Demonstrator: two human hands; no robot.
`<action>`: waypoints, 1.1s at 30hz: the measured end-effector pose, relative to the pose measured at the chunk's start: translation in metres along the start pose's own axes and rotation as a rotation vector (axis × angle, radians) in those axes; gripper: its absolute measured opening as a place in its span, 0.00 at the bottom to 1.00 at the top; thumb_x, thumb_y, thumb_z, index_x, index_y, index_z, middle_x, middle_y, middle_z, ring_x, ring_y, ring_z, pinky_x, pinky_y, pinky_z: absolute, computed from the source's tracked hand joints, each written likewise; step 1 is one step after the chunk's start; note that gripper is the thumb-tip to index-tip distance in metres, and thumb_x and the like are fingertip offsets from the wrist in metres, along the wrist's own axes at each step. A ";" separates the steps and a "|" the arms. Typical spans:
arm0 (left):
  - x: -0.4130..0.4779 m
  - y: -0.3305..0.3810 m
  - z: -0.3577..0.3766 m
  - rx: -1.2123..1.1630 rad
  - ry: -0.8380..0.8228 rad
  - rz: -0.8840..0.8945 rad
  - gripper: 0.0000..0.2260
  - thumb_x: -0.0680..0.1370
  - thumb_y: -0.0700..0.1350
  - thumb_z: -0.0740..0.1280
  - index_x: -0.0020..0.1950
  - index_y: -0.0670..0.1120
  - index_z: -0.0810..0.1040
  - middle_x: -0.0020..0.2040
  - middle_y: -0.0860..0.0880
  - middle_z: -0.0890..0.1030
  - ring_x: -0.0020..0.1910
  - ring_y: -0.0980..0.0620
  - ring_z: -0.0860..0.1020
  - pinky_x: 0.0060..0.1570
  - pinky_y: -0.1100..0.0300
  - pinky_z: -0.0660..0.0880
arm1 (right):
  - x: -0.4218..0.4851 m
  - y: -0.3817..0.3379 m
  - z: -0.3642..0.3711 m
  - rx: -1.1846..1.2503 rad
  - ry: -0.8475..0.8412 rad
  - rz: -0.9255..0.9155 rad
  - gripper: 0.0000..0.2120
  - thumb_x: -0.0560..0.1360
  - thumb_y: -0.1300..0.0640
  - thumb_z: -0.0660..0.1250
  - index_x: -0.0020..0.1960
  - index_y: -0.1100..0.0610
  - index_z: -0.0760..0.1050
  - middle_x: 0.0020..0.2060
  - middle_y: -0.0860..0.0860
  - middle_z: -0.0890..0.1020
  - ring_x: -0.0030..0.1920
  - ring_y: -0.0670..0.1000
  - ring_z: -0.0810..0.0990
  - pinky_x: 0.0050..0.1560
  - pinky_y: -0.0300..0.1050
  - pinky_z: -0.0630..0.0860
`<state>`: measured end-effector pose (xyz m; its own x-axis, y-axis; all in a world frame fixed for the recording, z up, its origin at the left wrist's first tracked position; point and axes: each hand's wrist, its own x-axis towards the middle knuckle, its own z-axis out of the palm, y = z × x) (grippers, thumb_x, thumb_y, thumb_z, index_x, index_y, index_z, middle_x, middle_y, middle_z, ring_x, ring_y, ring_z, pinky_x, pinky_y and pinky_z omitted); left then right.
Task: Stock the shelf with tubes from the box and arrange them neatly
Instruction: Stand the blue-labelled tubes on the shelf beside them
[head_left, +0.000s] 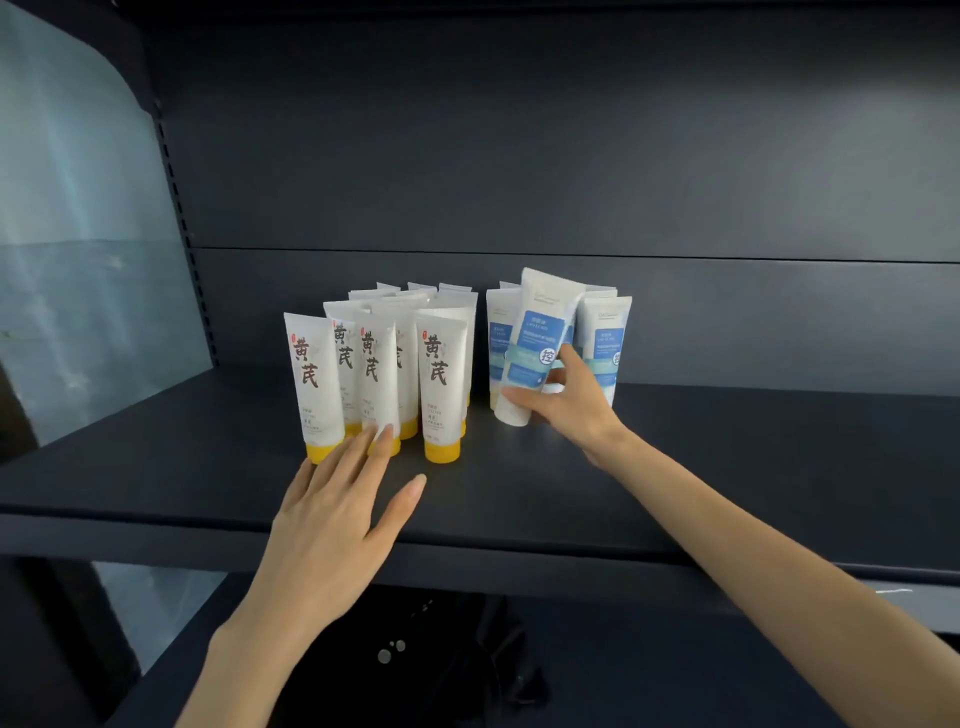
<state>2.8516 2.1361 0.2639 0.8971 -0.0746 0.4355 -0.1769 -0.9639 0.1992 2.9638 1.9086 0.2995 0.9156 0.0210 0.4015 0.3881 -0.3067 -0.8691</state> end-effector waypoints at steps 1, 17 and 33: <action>-0.001 -0.001 0.000 -0.012 -0.007 -0.007 0.38 0.73 0.71 0.34 0.78 0.54 0.48 0.78 0.56 0.54 0.76 0.58 0.52 0.74 0.57 0.48 | 0.006 0.002 0.004 -0.040 0.006 0.009 0.22 0.70 0.57 0.74 0.59 0.51 0.67 0.52 0.45 0.77 0.54 0.46 0.75 0.49 0.37 0.75; -0.023 -0.022 -0.016 -0.194 -0.027 -0.071 0.34 0.73 0.65 0.44 0.77 0.54 0.53 0.76 0.54 0.61 0.74 0.54 0.60 0.71 0.52 0.59 | 0.024 0.020 0.044 -0.250 0.105 0.165 0.26 0.69 0.56 0.76 0.60 0.61 0.67 0.58 0.55 0.77 0.59 0.53 0.76 0.55 0.46 0.74; -0.039 -0.007 -0.004 -0.289 -0.028 0.111 0.30 0.75 0.59 0.49 0.75 0.49 0.62 0.73 0.50 0.67 0.74 0.53 0.62 0.74 0.47 0.53 | -0.116 -0.004 -0.062 -0.630 0.272 0.069 0.22 0.79 0.44 0.58 0.69 0.52 0.68 0.67 0.47 0.72 0.68 0.50 0.68 0.62 0.48 0.69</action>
<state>2.8161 2.1464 0.2495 0.8760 -0.1859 0.4451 -0.3784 -0.8371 0.3950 2.8489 1.8482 0.2747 0.8451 -0.2334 0.4809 0.1192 -0.7947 -0.5952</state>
